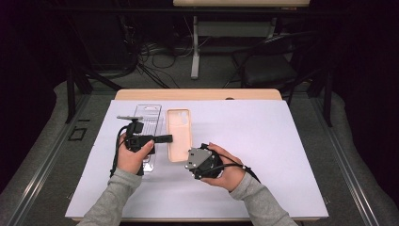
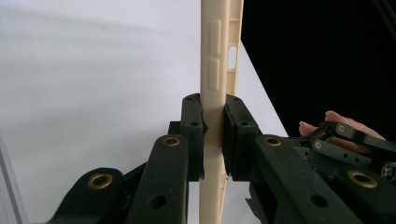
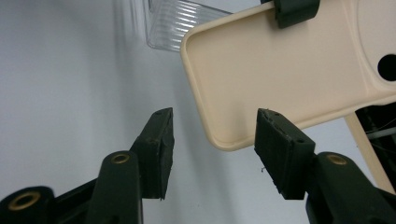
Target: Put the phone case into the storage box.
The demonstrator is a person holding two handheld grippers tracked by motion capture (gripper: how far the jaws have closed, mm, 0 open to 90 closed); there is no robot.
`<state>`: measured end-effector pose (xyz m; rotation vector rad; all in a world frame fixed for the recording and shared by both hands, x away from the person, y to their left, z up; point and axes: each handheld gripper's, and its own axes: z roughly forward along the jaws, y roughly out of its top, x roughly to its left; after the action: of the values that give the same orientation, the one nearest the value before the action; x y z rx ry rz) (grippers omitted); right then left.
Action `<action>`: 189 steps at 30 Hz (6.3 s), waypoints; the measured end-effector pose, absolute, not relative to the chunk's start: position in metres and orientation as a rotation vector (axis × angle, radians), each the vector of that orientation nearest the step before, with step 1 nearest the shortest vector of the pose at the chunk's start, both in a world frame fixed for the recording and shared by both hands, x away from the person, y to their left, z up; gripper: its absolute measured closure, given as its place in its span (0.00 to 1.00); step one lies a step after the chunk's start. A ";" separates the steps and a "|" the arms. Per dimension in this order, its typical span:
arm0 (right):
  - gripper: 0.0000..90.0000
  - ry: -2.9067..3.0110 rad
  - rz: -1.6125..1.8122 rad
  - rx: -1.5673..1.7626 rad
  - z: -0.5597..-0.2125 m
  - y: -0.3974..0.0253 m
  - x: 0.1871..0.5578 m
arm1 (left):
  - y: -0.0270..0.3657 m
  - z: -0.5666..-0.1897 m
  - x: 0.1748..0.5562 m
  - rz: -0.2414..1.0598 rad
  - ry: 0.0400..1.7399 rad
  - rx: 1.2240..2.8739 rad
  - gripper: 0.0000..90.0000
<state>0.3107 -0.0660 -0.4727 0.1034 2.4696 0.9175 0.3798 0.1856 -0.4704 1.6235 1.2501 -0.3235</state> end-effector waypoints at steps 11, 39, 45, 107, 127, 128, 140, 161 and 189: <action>0.54 2.490 1.057 0.302 -0.470 -0.075 0.319 | 0.187 -0.473 0.375 -0.265 1.219 1.633 0.90; 0.40 2.455 1.460 0.867 -0.472 -0.102 0.343 | 0.185 -0.470 0.363 -0.201 1.113 1.620 0.90; 0.43 2.406 1.556 0.982 -0.475 -0.108 0.346 | 0.184 -0.470 0.361 -0.188 1.103 1.621 0.90; 0.69 2.346 1.753 1.298 -0.489 -0.132 0.360 | 0.158 -0.484 0.346 -0.206 1.011 1.635 0.90; 0.85 2.317 1.797 1.337 -0.492 -0.137 0.362 | 0.155 -0.486 0.344 -0.214 1.004 1.637 0.90; 0.85 2.318 1.797 1.339 -0.492 -0.137 0.362 | 0.155 -0.486 0.344 -0.214 1.003 1.637 0.90; 0.90 2.321 1.806 1.365 -0.493 -0.139 0.363 | 0.154 -0.486 0.343 -0.209 0.998 1.639 0.90; 0.91 2.320 1.816 1.421 -0.494 -0.140 0.363 | 0.154 -0.488 0.344 -0.216 0.999 1.641 0.90; 0.92 2.315 1.824 1.437 -0.494 -0.140 0.363 | 0.155 -0.489 0.344 -0.217 1.004 1.630 0.89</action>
<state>0.3625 -0.1404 -0.4941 1.4371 2.3153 1.8238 0.3442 0.1547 -0.4890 1.6296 1.0035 -0.2172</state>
